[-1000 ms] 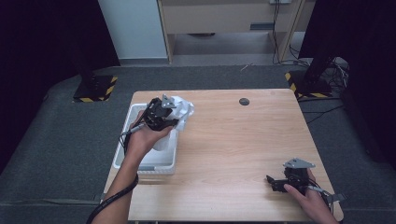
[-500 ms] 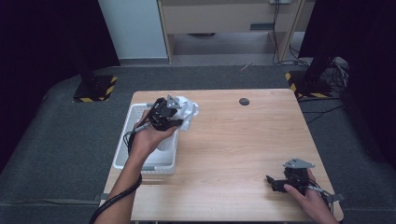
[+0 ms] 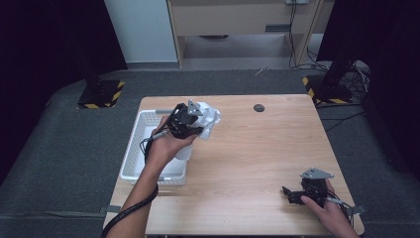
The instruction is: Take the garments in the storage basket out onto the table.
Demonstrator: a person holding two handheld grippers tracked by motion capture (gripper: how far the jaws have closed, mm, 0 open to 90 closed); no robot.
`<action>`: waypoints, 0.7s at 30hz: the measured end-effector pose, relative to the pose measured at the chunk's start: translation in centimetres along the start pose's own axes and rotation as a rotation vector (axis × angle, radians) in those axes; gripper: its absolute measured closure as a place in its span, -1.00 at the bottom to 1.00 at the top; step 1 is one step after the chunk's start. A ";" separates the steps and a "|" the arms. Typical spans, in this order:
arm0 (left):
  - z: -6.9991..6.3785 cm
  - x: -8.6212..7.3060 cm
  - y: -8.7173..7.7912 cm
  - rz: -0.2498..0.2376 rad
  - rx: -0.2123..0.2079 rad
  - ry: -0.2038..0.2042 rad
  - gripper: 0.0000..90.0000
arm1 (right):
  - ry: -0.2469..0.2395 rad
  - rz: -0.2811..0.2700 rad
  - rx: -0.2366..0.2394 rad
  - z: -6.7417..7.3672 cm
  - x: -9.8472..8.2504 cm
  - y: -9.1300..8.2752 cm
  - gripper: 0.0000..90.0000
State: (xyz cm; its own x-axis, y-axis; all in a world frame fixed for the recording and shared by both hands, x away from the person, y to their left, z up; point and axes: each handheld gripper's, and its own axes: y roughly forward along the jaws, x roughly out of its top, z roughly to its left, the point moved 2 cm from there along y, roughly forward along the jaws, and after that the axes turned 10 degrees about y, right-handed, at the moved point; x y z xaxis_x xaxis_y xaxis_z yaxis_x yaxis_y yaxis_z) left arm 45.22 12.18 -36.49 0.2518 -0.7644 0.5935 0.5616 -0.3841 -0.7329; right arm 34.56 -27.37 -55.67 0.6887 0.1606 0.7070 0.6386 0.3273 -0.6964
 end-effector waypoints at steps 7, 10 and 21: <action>-0.6 0.9 0.4 -0.004 -0.011 0.020 0.54 | -0.003 0.000 0.002 0.0 0.0 0.0 -0.99; -1.0 1.2 0.7 -0.002 -0.016 0.031 0.54 | -0.004 0.000 0.003 0.0 0.0 0.0 -0.99; -2.4 2.4 1.9 -0.009 -0.042 0.059 0.54 | -0.007 0.000 0.006 0.0 0.0 0.0 -0.99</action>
State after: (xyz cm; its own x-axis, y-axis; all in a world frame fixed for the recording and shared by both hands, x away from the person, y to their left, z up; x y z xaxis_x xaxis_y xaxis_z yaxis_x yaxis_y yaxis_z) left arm 45.01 8.36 -37.22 0.1998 -0.7894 0.5804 0.5297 -0.4113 -0.7417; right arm 34.54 -27.34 -55.67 0.6863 0.1676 0.7077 0.6365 0.3325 -0.6960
